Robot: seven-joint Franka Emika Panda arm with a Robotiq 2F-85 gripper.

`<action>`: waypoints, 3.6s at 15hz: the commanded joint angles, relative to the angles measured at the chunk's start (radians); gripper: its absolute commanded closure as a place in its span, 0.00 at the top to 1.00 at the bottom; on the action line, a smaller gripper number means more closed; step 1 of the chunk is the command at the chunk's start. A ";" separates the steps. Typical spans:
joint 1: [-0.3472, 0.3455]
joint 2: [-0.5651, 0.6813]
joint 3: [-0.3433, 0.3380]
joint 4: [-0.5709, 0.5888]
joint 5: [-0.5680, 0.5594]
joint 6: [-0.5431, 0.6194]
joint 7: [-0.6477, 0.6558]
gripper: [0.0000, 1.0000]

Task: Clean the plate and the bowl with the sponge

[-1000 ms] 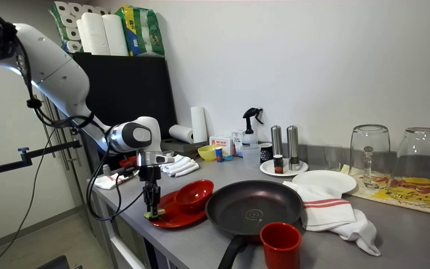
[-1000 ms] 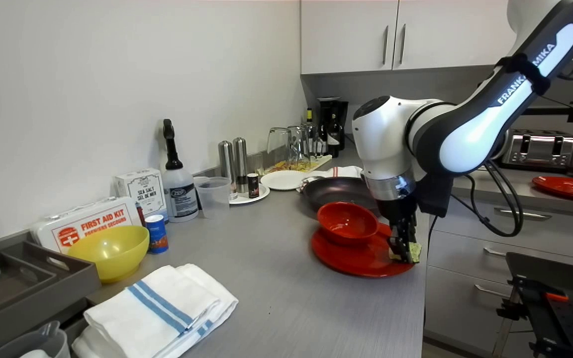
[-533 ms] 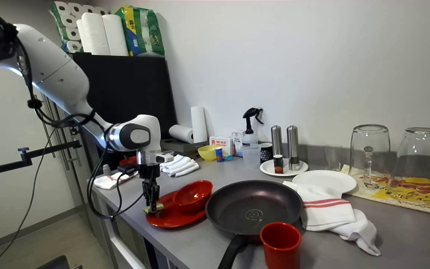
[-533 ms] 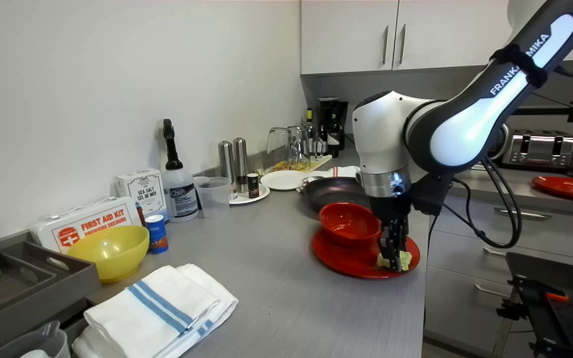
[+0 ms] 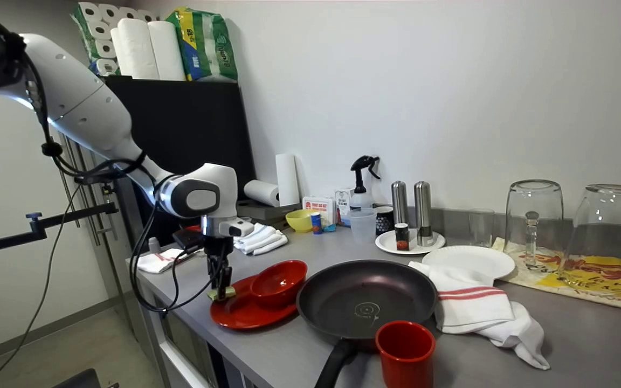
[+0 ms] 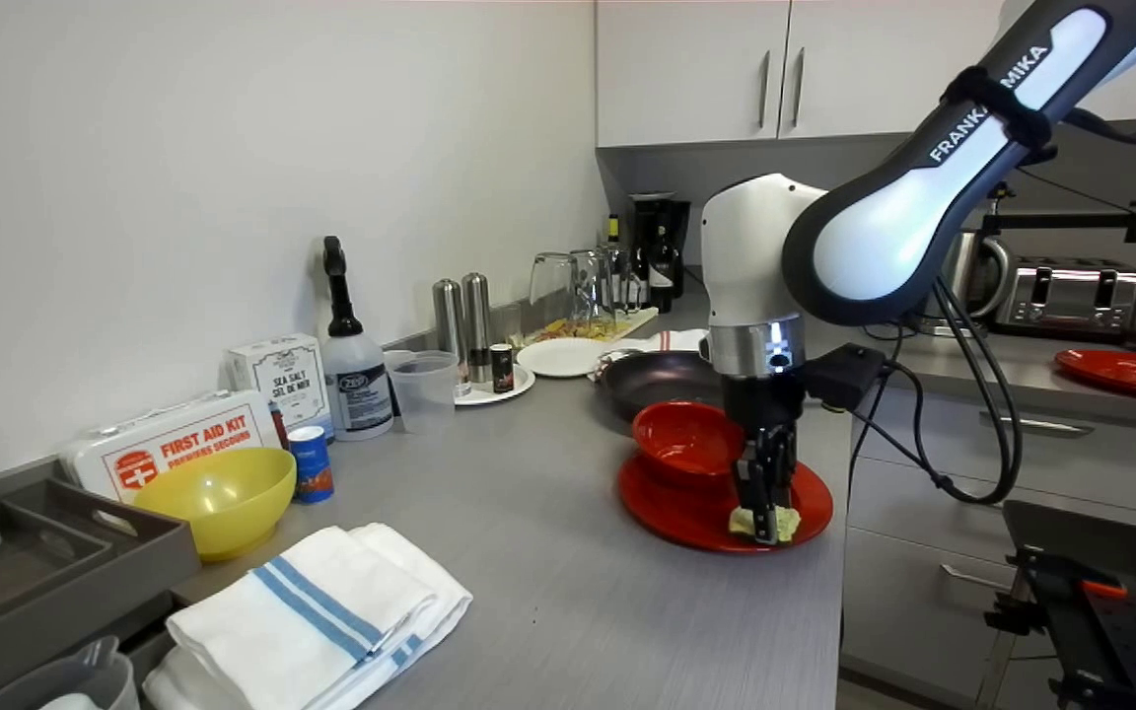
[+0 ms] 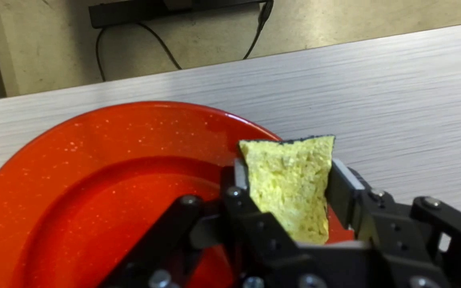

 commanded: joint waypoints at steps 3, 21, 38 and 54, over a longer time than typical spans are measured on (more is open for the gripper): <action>-0.038 0.031 0.019 0.039 0.158 0.011 -0.116 0.25; -0.062 0.148 0.038 0.144 0.307 0.089 -0.184 0.25; -0.051 0.245 0.036 0.258 0.239 0.294 -0.161 0.25; -0.039 0.237 -0.032 0.252 0.025 0.261 -0.126 0.25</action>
